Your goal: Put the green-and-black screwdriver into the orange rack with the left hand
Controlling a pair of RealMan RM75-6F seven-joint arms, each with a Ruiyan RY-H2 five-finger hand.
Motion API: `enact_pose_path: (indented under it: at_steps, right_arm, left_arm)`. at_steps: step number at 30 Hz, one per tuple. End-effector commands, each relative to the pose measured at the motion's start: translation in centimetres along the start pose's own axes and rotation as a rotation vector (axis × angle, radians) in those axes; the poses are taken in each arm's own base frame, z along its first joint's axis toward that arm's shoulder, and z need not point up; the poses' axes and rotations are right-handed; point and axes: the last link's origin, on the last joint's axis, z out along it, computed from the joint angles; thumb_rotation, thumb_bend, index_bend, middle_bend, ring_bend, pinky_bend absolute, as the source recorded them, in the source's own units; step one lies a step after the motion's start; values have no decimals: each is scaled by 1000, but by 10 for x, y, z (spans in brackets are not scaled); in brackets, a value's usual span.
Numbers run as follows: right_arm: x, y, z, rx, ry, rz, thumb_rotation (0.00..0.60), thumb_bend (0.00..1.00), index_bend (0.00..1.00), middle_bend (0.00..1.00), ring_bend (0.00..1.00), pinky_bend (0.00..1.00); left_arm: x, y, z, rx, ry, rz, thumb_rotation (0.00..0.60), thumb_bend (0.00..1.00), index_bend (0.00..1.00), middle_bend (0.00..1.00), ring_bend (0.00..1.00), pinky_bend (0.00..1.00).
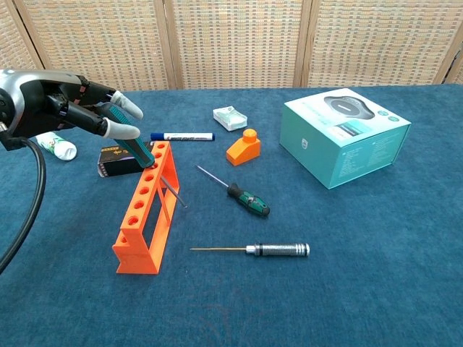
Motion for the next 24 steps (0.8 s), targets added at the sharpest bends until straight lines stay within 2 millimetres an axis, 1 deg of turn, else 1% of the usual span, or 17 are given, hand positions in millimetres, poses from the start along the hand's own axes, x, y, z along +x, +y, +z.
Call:
enact_pose_path:
  at_steps: [1,9,11,13,17,19,22,24]
  right_arm:
    - [0,0,0,0,1,1,600,257,0,0,0,0]
    - [1,0,0,-1,1,2,600,257,0,0,0,0]
    - [1,1,0,-2,1,3,600,257,0,0,0,0]
    - [1,1,0,-2,1,3,600,257,0,0,0,0]
    - [0,1,0,0,1,3,600,257,0,0,0,0]
    - [0,0,0,1,1,2,600,257,0,0,0,0]
    - [1,0,0,2,2,0,600,257,0,0,0,0]
    - [0,-1,-1,2,1,-1,600,257,0,0,0,0]
  left_arm:
    - [0,2,1,-3,1,3,600,293,379,0,0,0]
    - [-5,6,5,-10,-12,6,600,293,372,0,0,0]
    - [-5,6,4,-13,-14,3,600,293,353,0,0,0]
    - [-4,8,3,-20,-15,-1,600,293,301,0,0,0]
    - [4,12,-7,-46,-11,-12,600,294,190,0,0,0]
    - [9,15,-14,-55,-14,-17,600,295,155,0,0,0]
    - [21,18,-25,-63,-9,-11,600,295,124,0,0,0]
    - [25,19,-31,-58,-21,-23,600,295,113,0,0,0]
